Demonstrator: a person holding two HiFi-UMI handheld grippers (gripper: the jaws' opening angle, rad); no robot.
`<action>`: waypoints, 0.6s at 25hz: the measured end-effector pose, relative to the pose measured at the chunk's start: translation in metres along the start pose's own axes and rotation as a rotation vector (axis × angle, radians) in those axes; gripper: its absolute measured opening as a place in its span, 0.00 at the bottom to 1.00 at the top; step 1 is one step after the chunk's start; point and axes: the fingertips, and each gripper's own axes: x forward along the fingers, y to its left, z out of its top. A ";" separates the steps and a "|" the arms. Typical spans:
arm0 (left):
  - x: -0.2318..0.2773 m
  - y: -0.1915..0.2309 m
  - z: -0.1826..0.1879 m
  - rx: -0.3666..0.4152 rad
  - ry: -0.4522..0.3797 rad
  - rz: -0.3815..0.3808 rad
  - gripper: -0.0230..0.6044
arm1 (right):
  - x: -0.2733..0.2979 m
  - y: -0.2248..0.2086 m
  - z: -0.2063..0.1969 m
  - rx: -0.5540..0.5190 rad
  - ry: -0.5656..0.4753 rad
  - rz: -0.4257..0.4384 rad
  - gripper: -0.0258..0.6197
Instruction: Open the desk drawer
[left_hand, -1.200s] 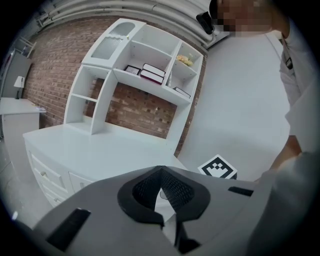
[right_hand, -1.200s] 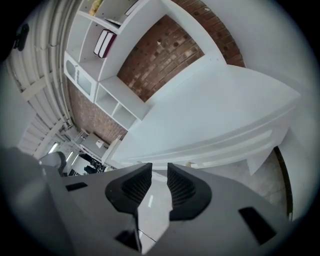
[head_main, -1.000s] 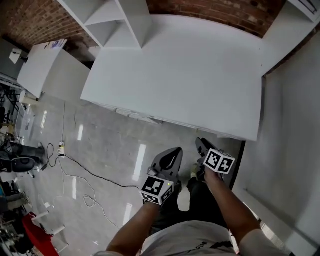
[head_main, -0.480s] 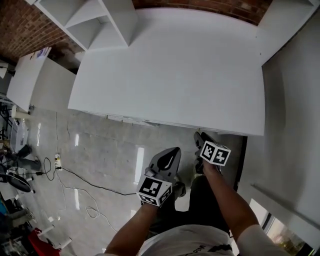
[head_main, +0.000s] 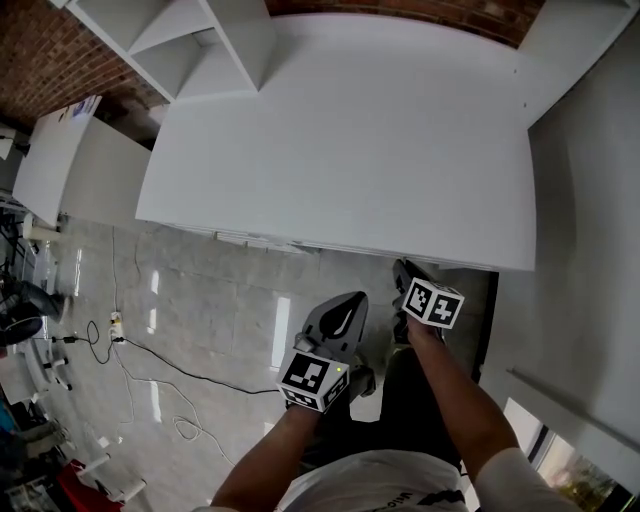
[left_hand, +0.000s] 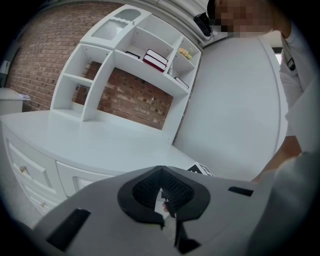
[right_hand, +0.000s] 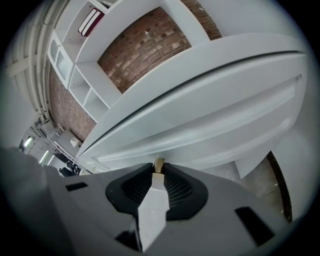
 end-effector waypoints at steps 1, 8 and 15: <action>-0.001 -0.001 0.000 -0.001 -0.001 -0.001 0.06 | -0.001 0.000 -0.001 -0.003 0.002 -0.002 0.16; -0.008 -0.006 -0.001 -0.010 0.010 0.001 0.06 | -0.012 0.004 -0.020 -0.002 0.012 0.000 0.16; -0.021 -0.017 -0.002 -0.017 0.030 0.003 0.06 | -0.036 0.008 -0.052 -0.025 0.055 -0.017 0.16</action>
